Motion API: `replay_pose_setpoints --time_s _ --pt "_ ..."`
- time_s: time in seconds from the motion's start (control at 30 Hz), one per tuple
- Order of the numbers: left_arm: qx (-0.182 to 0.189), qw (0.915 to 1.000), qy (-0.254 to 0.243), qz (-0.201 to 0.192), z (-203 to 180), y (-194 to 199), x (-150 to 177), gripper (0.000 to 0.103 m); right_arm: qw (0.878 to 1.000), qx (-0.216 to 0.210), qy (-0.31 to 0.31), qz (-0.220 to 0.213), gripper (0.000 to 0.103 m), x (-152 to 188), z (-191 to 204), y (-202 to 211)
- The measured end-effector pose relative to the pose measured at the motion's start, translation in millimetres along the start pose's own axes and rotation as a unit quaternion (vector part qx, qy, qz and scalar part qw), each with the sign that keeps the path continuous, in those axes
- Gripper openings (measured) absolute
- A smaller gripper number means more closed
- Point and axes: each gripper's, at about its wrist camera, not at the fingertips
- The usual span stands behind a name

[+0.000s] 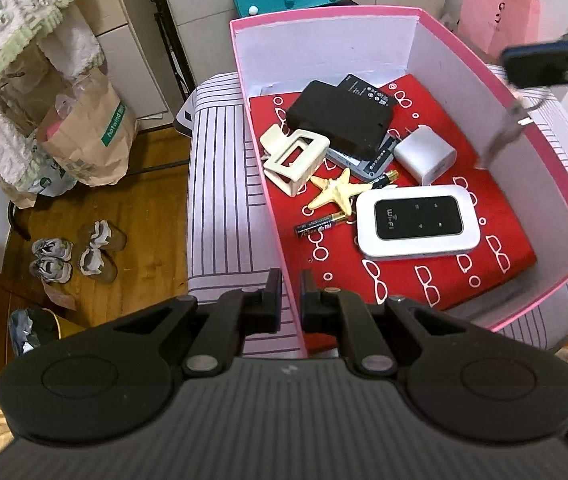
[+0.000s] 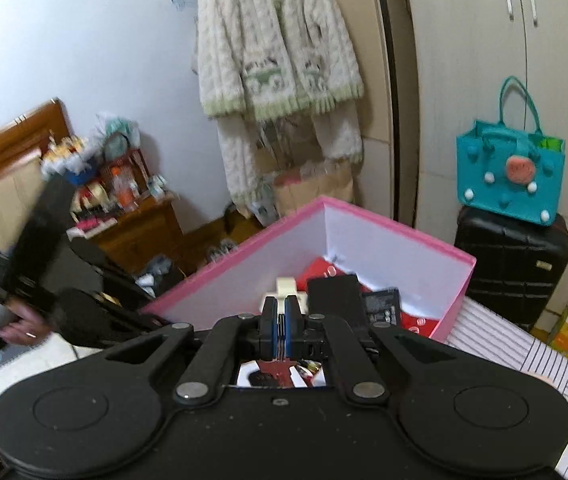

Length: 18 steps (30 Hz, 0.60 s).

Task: Organize rigid objects
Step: 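Carry the silver keys into the pink box, release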

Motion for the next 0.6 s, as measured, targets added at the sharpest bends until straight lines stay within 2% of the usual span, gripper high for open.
replay_pose_setpoints --time_s 0.23,0.4,0.6 --pt "0.008 0.9998 0.016 -0.003 4.0 0.2 0.4 0.008 0.999 0.007 -0.014 0.042 0.005 12.9 -17.5 -33.3" --pt "0.010 0.9996 0.027 -0.008 5.6 0.7 1.7 0.008 0.998 0.024 0.002 0.057 0.005 18.1 -20.1 -45.0" --pt "0.010 0.9993 0.033 -0.013 7.2 2.2 3.8 0.008 0.998 -0.012 -0.031 0.057 0.005 17.4 -19.8 -42.9"
Point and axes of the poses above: each gripper's, at about its wrist camera, not at the fingertips, and y roughly against the way its jaws point, z to its left, x to its underside, and after that the axes turned 7 degrees about -z, right-handed
